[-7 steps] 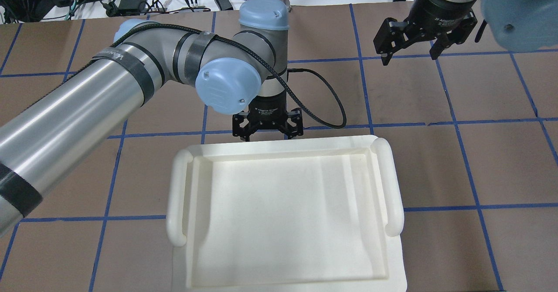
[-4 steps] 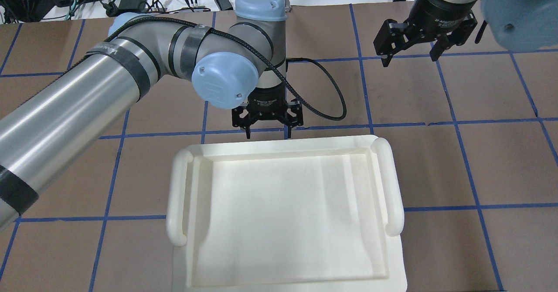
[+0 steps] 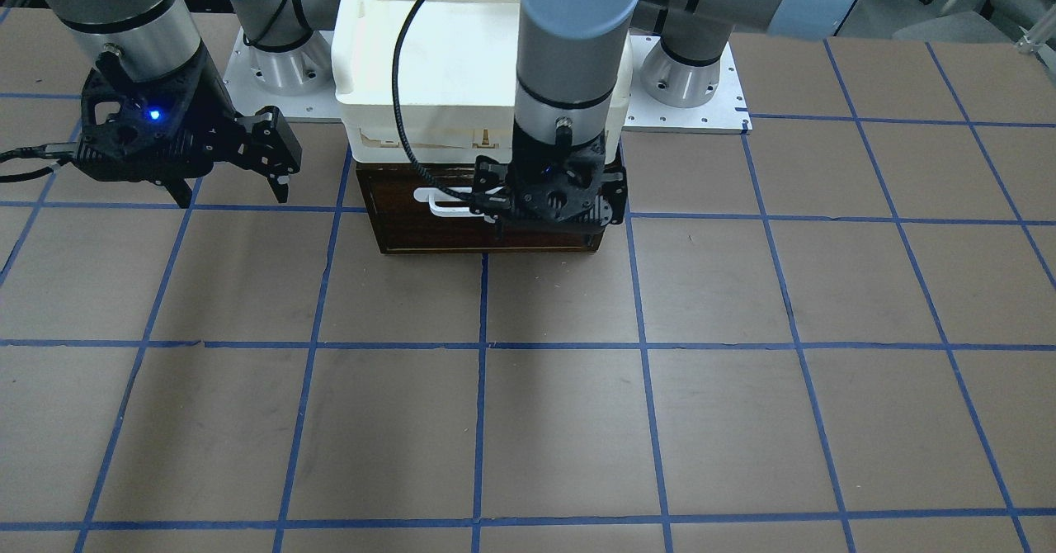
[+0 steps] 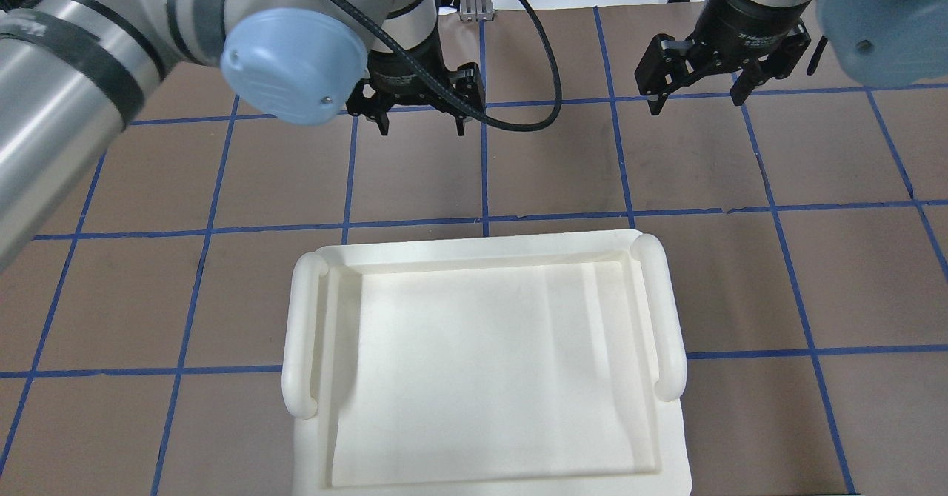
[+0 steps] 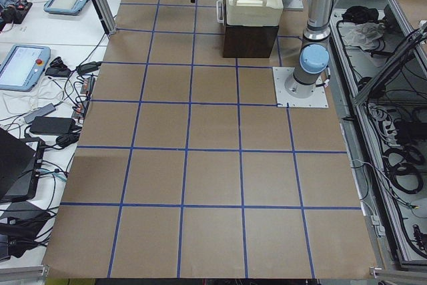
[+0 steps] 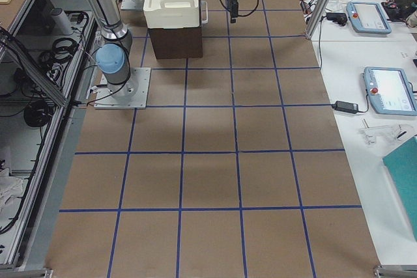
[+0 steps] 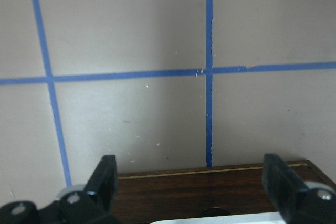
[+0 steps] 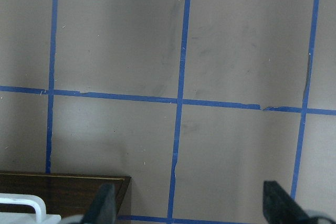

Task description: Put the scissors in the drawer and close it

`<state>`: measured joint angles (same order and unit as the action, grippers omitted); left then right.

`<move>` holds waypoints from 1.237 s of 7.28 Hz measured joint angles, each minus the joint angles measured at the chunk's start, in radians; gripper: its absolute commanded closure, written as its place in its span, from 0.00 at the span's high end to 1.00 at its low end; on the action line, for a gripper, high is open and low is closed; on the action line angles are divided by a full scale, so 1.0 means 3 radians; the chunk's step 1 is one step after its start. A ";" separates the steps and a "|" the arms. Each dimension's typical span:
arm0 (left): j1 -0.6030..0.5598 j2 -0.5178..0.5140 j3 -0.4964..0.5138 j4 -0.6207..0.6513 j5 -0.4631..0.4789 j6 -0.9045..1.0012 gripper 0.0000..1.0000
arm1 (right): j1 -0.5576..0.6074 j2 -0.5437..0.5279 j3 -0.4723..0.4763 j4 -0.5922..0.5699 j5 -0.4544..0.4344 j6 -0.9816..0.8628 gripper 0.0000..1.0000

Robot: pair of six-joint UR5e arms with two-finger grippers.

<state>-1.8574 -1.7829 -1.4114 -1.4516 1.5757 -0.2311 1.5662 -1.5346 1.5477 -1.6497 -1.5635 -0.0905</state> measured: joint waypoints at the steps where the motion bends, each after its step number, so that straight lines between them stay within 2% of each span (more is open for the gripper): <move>1: 0.0134 0.0216 -0.0007 -0.0183 0.0003 0.0092 0.99 | 0.0000 0.0000 0.0000 0.0014 -0.0003 0.0000 1.00; 3: 0.0293 0.0655 -0.0119 -0.0759 0.0006 0.0164 0.99 | 0.0000 -0.0001 0.0000 0.0026 -0.0006 0.0000 1.00; 5: 0.0487 0.0963 -0.0392 -0.0856 0.0002 0.0235 1.00 | 0.0000 0.0001 0.0000 0.0027 -0.0009 0.0000 1.00; 7: 0.0700 0.0938 -0.0370 -0.0713 0.0032 0.0375 1.00 | 0.0000 0.0002 0.0000 0.0028 -0.0009 0.0000 1.00; 9: 0.0740 0.0844 -0.0271 -0.0714 0.0015 0.0412 1.00 | 0.0000 0.0002 0.0000 0.0028 -0.0009 -0.0001 1.00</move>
<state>-1.6354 -1.5298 -1.4928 -1.6658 1.5802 -0.1074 1.5662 -1.5340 1.5478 -1.6414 -1.5662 -0.0908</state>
